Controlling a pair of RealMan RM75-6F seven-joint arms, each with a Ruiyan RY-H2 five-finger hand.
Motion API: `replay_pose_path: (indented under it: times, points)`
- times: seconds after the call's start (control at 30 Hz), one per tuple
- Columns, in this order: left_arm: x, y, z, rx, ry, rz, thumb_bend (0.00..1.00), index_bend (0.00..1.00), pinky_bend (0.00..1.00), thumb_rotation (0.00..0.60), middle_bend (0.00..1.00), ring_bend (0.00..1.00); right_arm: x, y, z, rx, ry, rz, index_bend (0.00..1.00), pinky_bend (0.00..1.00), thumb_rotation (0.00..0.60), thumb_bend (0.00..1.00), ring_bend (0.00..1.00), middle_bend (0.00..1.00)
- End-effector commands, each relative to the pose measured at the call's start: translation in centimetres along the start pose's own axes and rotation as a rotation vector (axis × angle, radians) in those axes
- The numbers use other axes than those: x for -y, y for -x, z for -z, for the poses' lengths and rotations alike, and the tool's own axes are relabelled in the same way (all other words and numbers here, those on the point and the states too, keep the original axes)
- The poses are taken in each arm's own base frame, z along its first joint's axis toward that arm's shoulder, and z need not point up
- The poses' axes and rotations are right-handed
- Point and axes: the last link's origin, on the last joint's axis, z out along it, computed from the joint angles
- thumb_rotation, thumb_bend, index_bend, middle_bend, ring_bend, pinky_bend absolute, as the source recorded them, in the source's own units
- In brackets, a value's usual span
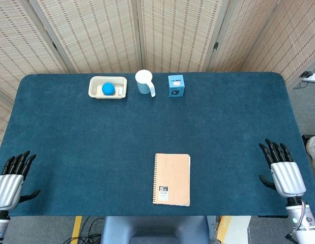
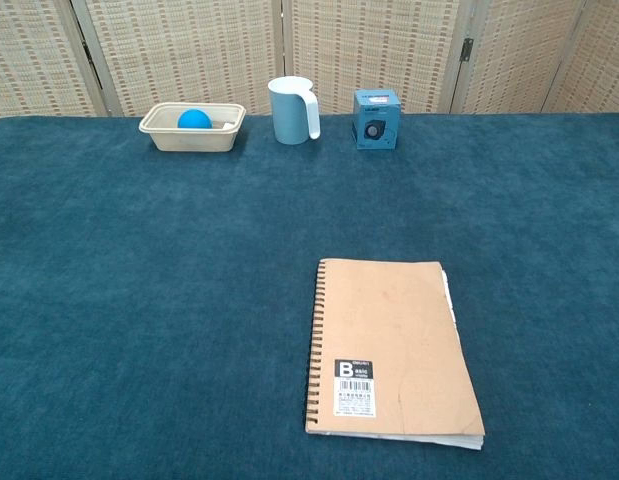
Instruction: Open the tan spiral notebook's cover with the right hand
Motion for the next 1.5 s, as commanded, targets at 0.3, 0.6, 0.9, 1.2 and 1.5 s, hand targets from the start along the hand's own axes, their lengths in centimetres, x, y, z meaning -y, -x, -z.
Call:
replay_pose_path:
  times: [0.3,0.6,0.9,1.2,1.5]
  points:
    - [0.5,-0.3,-0.6,0.004,-0.014,0.030,0.11,0.00,0.08,0.600,0.00,0.00,0.9,0.9,0.0,0.017,-0.062,-0.012,0.00,0.00,0.600,0.27,0.00,0.00]
    - [3.3,-1.1,-2.6,-0.027,-0.130,0.055,0.11,0.00,0.08,0.600,0.00,0.00,4.2,6.2,-2.0,0.130,-0.244,-0.029,0.00,0.00,0.600,0.35,0.00,0.00]
    - [5.5,-2.9,-2.1,-0.115,-0.190,0.125,0.11,0.00,0.08,0.600,0.00,0.00,9.2,10.8,-4.1,0.138,-0.351,-0.069,0.00,0.00,0.600,0.37,0.00,0.00]
    - [6.1,-3.4,-1.9,-0.145,-0.204,0.135,0.11,0.00,0.08,0.600,0.00,0.00,13.1,11.2,-5.5,0.100,-0.430,-0.073,0.00,0.00,0.600,0.37,0.00,0.00]
    - [6.3,-3.6,-1.9,-0.151,-0.209,0.146,0.11,0.00,0.08,0.600,0.00,0.00,14.7,11.5,-6.1,0.096,-0.446,-0.089,0.00,0.00,0.600,0.40,0.00,0.00]
